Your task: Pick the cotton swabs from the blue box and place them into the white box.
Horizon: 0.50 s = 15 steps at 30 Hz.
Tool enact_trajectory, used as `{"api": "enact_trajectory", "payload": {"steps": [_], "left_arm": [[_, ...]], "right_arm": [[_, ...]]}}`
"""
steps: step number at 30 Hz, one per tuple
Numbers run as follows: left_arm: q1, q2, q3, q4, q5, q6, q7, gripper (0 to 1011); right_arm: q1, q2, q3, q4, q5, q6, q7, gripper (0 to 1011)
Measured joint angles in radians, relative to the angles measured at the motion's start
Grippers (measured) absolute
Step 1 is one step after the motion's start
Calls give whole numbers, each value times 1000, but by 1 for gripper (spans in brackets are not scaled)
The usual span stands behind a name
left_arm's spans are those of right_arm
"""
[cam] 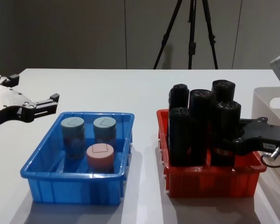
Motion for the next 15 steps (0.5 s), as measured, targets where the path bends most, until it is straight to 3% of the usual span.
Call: {"api": "enact_trajectory", "payload": {"steps": [15], "left_arm": [[0, 0, 0, 0, 0, 0, 0, 1001]], "right_arm": [[-4, 0, 3, -2, 7, -5, 8, 445]]}}
